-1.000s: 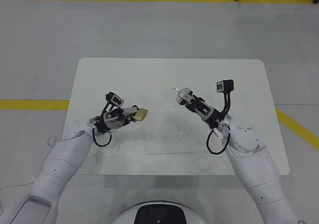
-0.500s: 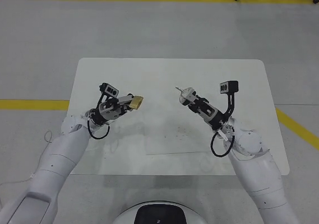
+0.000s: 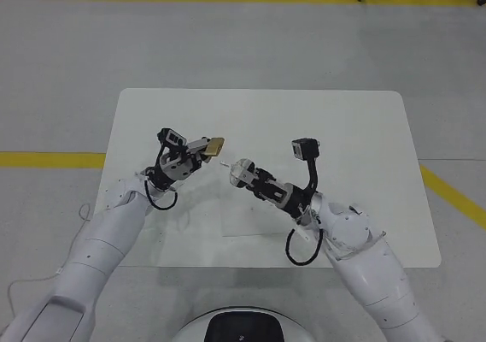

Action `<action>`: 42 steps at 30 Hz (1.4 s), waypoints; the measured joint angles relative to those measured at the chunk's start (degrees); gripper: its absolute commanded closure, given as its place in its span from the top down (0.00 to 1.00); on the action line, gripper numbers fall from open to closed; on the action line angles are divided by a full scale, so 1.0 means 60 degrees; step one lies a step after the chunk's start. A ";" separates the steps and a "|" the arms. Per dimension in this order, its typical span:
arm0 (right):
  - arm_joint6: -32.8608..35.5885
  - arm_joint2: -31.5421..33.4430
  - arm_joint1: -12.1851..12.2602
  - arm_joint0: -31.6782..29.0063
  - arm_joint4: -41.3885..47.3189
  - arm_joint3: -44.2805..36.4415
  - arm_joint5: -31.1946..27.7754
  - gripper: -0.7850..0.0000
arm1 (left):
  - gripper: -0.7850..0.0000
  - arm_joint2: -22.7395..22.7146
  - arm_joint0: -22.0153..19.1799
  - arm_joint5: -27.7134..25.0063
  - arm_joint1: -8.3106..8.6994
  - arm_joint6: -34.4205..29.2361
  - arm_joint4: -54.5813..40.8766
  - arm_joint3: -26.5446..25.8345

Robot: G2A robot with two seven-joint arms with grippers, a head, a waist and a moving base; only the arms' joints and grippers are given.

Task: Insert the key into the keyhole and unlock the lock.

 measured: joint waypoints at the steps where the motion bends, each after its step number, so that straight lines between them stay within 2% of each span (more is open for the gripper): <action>1: 0.0027 -0.0087 -0.0011 0.0017 -0.0099 -0.0003 -0.0072 0.00 | 0.00 -0.0006 0.0001 0.0010 -0.0010 0.0016 0.0016 0.0000; 6: 0.0237 -0.0633 -0.0081 0.0237 -0.0886 0.0160 -0.0233 0.00 | 0.00 -0.0150 0.0011 0.0279 -0.0027 -0.0178 -0.0025 -0.0006; 11: -0.0410 -0.0987 -0.0206 0.0509 -0.1447 0.0443 -0.0199 0.00 | 0.00 -0.0250 0.0057 0.0530 -0.0017 -0.0504 0.0144 -0.0030; 19: -0.1145 -0.1227 -0.0384 0.1018 -0.1396 0.1122 -0.0133 0.00 | 0.00 -0.0381 0.0171 0.0823 -0.0012 -0.0944 0.0313 -0.0230; 29: -0.1683 -0.0899 -0.0445 0.1121 -0.0999 0.1376 -0.0291 0.00 | 0.00 -0.0505 0.0253 0.1005 -0.0010 -0.1415 0.0604 -0.0402; 34: -0.1663 -0.0681 -0.0426 0.1004 -0.0797 0.1324 -0.0452 0.00 | 0.00 -0.0579 0.0244 0.0788 -0.0005 -0.1724 0.0813 -0.0434; 39: -0.1937 -0.0124 -0.0407 0.0799 0.0625 0.1452 -0.0453 0.00 | 0.00 -0.0821 0.0306 -0.0144 0.0050 -0.1684 0.1399 -0.0614; 42: -0.2253 0.0158 -0.0423 0.0765 0.1346 0.1566 -0.0280 0.00 | 0.00 -0.1000 0.0518 -0.0444 0.0098 -0.1379 0.1731 -0.1107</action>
